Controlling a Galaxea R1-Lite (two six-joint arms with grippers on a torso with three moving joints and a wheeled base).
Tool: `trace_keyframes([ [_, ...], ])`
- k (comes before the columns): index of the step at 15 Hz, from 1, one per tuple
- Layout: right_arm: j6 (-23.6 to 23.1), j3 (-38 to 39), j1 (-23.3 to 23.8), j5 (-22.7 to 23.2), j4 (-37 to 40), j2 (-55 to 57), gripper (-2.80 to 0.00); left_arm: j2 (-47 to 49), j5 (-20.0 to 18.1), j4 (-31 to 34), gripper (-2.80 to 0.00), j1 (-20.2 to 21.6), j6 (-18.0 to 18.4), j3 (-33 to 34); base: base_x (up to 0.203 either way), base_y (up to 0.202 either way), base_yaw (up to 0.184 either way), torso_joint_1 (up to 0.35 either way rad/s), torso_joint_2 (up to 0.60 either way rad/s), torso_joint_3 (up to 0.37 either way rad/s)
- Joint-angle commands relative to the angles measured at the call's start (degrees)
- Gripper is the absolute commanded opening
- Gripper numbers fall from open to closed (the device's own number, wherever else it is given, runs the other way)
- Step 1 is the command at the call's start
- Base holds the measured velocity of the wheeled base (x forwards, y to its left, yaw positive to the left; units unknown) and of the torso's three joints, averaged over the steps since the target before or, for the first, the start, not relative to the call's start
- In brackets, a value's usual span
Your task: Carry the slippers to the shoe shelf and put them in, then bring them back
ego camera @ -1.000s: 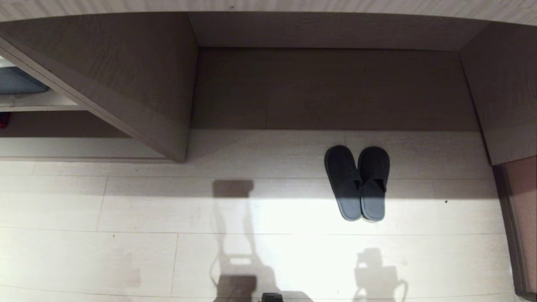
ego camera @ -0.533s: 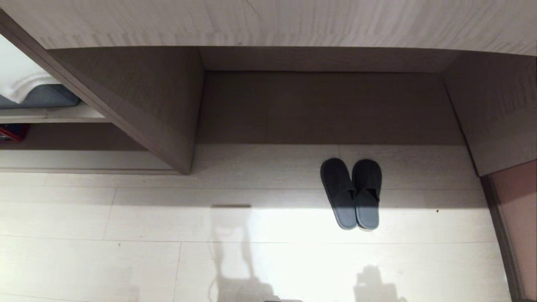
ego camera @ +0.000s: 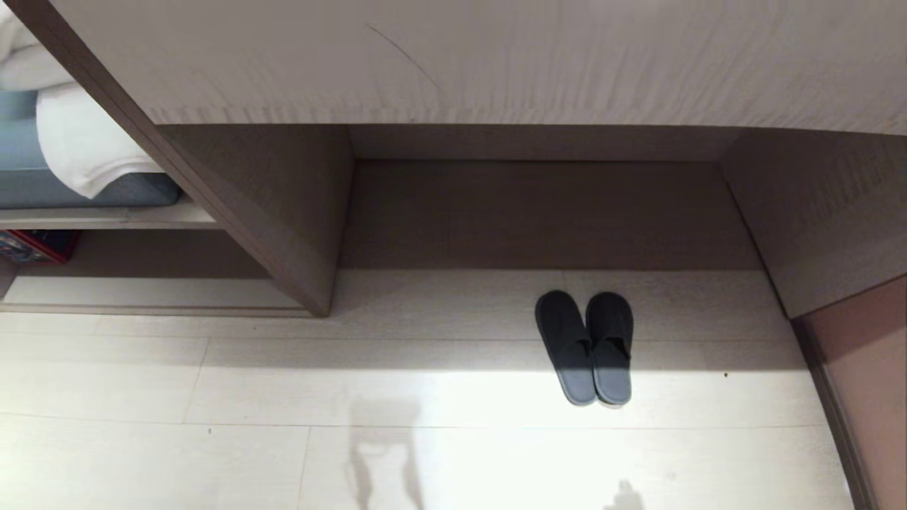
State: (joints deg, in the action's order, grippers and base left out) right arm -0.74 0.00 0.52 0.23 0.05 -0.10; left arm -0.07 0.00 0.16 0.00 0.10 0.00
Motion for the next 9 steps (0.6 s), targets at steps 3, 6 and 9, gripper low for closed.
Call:
trace_keyframes([
  [3, 0.0, 0.1, 0.0, 0.0, 0.0, 0.1, -2.80, 0.1, 0.0, 0.0, -2.80, 0.0, 0.0, 0.0, 0.000, 0.000, 0.000, 0.003, 0.00, 0.203],
  [6, 0.0, 0.0, 0.0, 0.0, 0.0, 0.1, -2.80, 0.0, 0.0, -0.1, -2.80, 0.0, 0.0, 0.0, 0.000, 0.000, 0.000, 0.005, 0.00, 0.204],
  [9, 0.0, 0.1, 0.0, 0.0, 0.0, 0.1, -2.80, 0.1, 0.0, 0.0, -2.80, 0.0, 0.0, 0.0, 0.000, 0.000, 0.000, -0.001, 0.00, 0.203],
])
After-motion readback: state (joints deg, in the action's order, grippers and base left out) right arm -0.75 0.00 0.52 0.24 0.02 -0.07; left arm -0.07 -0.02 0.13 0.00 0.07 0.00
